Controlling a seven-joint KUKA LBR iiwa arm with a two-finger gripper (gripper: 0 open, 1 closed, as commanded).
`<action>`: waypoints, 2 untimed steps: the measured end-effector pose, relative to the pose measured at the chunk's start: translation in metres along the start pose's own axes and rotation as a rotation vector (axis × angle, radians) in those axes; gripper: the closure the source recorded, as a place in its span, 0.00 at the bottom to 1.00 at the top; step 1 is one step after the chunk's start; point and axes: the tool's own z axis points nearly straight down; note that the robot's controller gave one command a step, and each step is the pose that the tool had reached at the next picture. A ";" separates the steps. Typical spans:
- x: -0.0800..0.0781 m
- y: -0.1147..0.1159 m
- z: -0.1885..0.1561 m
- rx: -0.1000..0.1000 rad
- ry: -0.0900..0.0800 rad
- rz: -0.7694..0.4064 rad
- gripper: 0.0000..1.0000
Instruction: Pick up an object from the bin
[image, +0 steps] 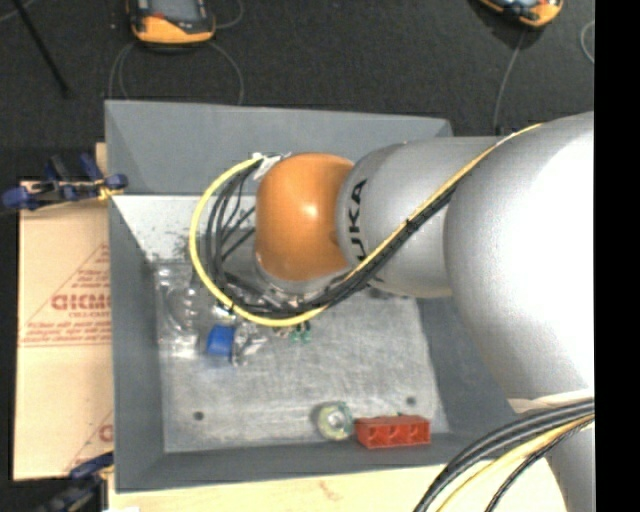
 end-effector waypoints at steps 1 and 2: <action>-0.002 0.000 -0.030 0.000 0.000 0.004 1.00; -0.004 -0.001 -0.035 0.000 0.001 0.007 1.00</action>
Offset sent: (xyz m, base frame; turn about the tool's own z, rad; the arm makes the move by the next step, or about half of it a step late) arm 0.0001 0.0000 0.0271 0.0000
